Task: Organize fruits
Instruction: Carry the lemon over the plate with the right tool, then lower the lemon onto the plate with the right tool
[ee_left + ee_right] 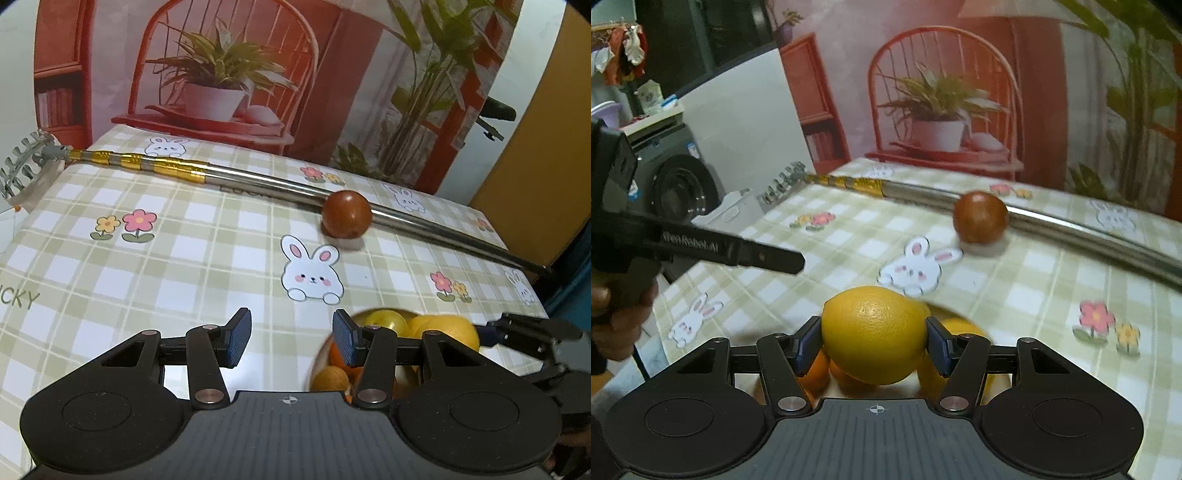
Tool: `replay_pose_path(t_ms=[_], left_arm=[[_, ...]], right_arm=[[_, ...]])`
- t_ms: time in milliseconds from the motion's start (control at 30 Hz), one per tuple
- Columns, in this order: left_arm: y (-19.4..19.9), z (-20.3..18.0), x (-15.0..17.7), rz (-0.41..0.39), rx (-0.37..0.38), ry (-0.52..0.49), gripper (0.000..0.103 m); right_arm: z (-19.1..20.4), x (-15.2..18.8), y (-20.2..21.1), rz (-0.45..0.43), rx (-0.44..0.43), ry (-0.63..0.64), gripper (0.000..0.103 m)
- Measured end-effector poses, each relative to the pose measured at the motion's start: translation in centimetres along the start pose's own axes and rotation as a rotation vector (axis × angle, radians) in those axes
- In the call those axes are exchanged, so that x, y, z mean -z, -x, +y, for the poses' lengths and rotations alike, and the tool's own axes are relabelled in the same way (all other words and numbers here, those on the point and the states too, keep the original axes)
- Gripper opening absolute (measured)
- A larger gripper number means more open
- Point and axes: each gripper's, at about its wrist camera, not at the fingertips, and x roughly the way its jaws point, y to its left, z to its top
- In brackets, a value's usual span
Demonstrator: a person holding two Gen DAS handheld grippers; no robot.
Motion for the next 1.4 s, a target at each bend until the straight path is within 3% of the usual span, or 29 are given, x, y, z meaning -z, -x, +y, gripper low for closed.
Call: replay_pose_path(t_ms=[267,433,733,1400], left_arm=[[0.6,-0.4,0.9,-0.012,0.002,-0.005,0.051],[1.0,-0.4,1.5,-0.012,0.002,-0.007,0.051],[1.2,-0.2,2.3,0.005,0.005,0.013,0.051],[1.1,-0.3,2.6,0.019,-0.018,-0.003,0.059]], right_arm=[[0.6,1.5,0.8,-0.035,0.048,-0.045,0.055],[1.6,2.0,0.6,-0.011,0.062,-0.017,0.055],[1.6,2.9,-0.3,0.022,0.094,-0.095,0.055],[2.1,2.9,-0.7,0.046,0.134,-0.056,0.056]])
